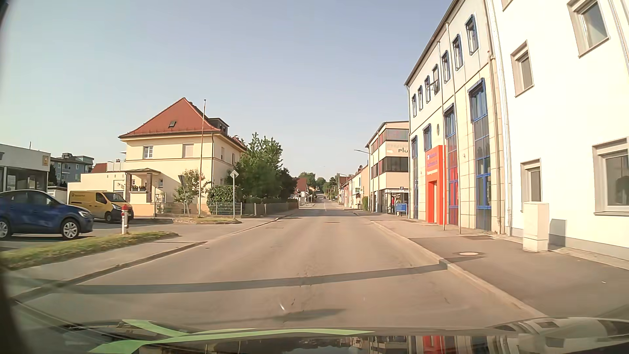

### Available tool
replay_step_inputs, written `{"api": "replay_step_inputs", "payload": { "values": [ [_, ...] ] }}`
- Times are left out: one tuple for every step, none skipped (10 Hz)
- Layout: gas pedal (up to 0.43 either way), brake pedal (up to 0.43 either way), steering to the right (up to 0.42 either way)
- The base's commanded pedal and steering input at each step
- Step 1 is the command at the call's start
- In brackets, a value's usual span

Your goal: Follow the waypoints while adhering to traffic rules and regulations

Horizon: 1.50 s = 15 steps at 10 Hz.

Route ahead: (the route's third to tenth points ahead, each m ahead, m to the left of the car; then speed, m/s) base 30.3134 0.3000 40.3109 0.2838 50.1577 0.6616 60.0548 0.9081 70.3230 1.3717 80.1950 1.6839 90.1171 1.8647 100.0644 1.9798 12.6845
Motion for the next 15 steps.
{"api": "replay_step_inputs", "payload": {
  "values": [
    [0.0,0.0,0.0],
    [0.0,0.0,0.0],
    [0.0,0.0,0.0],
    [0.0,0.0,0.0],
    [0.0,0.0,0.0],
    [0.0,0.0,0.0],
    [0.0,0.0,0.0],
    [0.008,0.0,0.0],
    [0.028,0.0,0.0],
    [0.039,0.0,0.0],
    [0.059,0.0,0.0],
    [0.079,0.0,0.0],
    [0.087,0.0,0.0],
    [0.087,0.0,0.0],
    [0.098,0.0,0.0]
  ]
}}
